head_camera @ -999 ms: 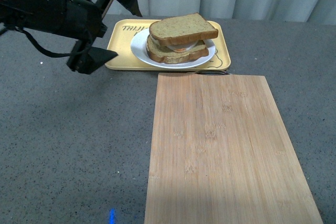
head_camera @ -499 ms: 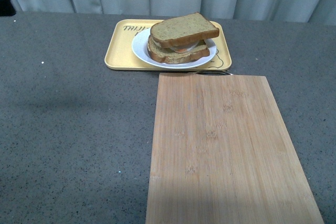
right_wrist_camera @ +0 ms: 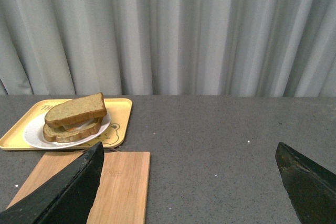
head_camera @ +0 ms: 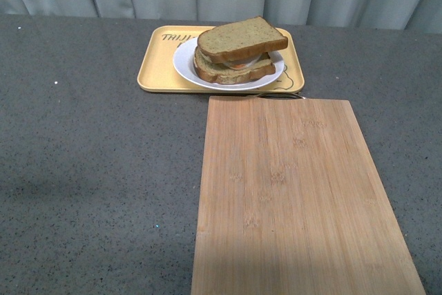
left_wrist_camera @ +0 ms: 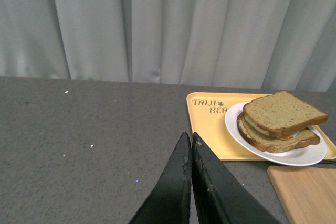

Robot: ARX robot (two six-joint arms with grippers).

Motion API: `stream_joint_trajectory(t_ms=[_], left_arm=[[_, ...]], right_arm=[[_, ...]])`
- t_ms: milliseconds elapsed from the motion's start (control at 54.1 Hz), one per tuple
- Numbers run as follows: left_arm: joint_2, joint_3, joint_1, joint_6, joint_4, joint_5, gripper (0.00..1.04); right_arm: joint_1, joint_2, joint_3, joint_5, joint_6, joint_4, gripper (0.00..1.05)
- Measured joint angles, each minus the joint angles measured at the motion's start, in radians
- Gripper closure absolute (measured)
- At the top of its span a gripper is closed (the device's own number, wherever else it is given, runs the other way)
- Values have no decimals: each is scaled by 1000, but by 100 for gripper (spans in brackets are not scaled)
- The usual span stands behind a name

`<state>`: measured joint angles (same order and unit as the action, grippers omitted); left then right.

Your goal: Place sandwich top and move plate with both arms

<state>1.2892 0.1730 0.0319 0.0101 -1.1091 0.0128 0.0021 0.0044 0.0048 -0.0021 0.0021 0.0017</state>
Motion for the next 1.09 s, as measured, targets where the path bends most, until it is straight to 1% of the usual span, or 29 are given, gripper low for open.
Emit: stream_joint_trajectory(t_ms=[129,277,536,1091], left_arm=[[-98,-50,-28,-2,57,-8,101],[-204,-89,-29,-2,124,-11,101],[-424,-140,-29,-2,290,-13,101],[-790,-154,-29,-2,614,-13,101]], right_arm=[[0,0,0,0,0,0,9],[0,0,0,0,0,0,9],[0,0,0,0,0,0,9],[0,0,0,0,0,0,9]])
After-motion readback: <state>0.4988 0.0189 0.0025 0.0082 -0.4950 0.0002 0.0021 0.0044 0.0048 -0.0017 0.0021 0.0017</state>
